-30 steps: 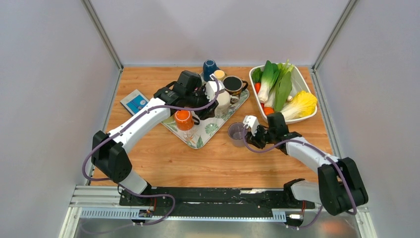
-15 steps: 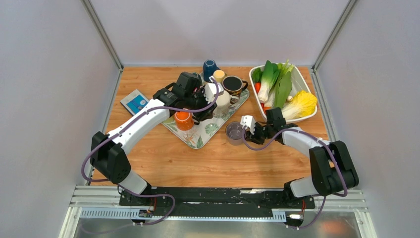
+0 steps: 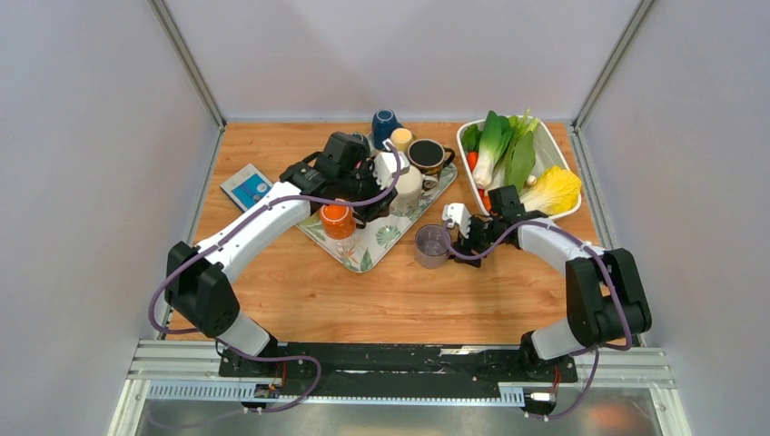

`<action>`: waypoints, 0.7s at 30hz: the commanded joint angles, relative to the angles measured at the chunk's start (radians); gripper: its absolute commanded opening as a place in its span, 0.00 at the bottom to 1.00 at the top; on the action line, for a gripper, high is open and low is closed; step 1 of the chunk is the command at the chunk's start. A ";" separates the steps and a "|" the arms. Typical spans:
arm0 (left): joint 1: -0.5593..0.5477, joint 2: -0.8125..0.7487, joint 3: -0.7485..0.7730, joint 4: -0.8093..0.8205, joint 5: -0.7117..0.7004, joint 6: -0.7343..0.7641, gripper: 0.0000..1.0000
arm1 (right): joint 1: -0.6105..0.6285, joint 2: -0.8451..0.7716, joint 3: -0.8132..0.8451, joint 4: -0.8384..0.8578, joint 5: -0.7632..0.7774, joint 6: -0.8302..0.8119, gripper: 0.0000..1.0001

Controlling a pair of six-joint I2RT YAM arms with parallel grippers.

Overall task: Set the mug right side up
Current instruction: Place the cup at the center of the board.

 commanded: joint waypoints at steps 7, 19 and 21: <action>0.047 -0.133 -0.074 -0.065 -0.064 0.050 0.81 | -0.036 -0.116 0.225 -0.334 -0.040 -0.102 0.80; 0.228 -0.097 -0.150 -0.114 -0.096 0.108 0.80 | -0.025 -0.086 0.285 -0.261 -0.188 0.083 0.77; 0.229 -0.075 -0.172 -0.092 -0.108 0.156 0.80 | -0.007 -0.079 0.308 -0.235 -0.178 0.087 0.76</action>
